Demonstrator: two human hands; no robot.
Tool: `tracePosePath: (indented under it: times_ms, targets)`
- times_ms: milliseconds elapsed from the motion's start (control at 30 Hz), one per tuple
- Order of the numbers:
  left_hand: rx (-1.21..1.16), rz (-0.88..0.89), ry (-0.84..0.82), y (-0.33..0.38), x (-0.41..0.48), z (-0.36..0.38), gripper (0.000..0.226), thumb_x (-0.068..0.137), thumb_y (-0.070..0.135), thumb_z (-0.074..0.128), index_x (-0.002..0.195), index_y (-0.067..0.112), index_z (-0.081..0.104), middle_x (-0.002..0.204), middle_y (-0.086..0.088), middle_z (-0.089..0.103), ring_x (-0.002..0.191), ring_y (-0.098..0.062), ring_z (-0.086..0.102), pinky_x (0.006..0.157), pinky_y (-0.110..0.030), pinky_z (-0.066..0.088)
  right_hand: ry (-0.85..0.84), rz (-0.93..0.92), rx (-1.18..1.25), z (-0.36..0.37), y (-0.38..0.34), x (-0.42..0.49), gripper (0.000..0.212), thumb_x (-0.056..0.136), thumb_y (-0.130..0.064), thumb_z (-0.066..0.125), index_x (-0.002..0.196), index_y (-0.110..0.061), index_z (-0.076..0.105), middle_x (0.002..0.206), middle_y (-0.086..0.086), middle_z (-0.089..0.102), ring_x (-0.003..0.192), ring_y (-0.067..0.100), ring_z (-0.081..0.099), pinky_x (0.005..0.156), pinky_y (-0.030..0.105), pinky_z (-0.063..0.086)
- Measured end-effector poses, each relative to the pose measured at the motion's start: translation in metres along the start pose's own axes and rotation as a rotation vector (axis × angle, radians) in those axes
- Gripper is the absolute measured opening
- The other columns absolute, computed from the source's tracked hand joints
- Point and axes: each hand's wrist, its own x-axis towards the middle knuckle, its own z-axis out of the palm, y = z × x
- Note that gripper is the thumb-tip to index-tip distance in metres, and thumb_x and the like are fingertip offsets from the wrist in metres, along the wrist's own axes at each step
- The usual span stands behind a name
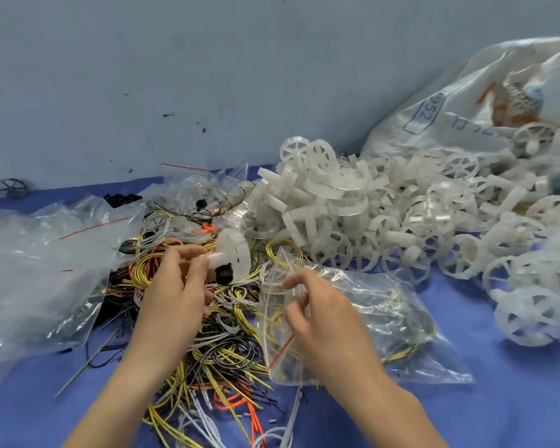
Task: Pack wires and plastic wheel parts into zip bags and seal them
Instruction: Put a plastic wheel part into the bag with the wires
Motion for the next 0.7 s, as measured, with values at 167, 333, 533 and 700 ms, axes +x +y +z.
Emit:
tracePosePath:
  times_ms: [167,333,533,700]
  targets:
    - [-0.24,-0.235,-0.04,-0.021,0.006,0.002,0.02,0.102,0.031,0.045,0.105,0.017,0.059,0.075,-0.002,0.064,0.051,-0.012,0.052,0.041,-0.022,0.044,0.077,-0.039,0.022,0.004,0.002,0.012,0.017,0.097,-0.031,0.043,0.108,-0.043,0.048,0.086,-0.02,0.053,0.066,0.003,0.054,0.053,0.026,0.042]
    - [0.04,-0.129,-0.073,-0.023,0.014,0.004,0.033,0.101,0.04,0.043,0.09,0.016,0.061,0.056,0.01,0.06,0.039,-0.002,0.043,0.038,-0.013,0.033,0.058,-0.029,-0.016,0.012,0.001,0.021,0.017,0.099,-0.03,0.044,0.112,-0.04,0.05,0.091,-0.02,0.051,0.073,0.003,0.054,0.062,0.031,0.048]
    - [0.148,0.073,-0.004,-0.021,0.017,0.003,0.027,0.099,0.047,0.04,0.091,0.032,0.06,0.073,0.012,0.064,0.051,-0.001,0.046,0.048,-0.016,0.036,0.065,-0.025,-0.036,0.016,0.004,0.019,0.016,0.098,-0.031,0.045,0.108,-0.042,0.05,0.087,-0.023,0.052,0.07,0.0,0.054,0.056,0.025,0.041]
    - [-0.395,-0.117,-0.139,-0.011,0.016,-0.006,0.023,0.096,0.032,0.051,0.11,0.019,0.064,0.081,0.001,0.07,0.058,-0.005,0.05,0.045,-0.018,0.043,0.096,-0.007,0.014,0.013,0.006,0.016,0.018,0.097,-0.028,0.046,0.106,-0.043,0.049,0.079,-0.019,0.053,0.066,0.001,0.052,0.053,0.026,0.035]
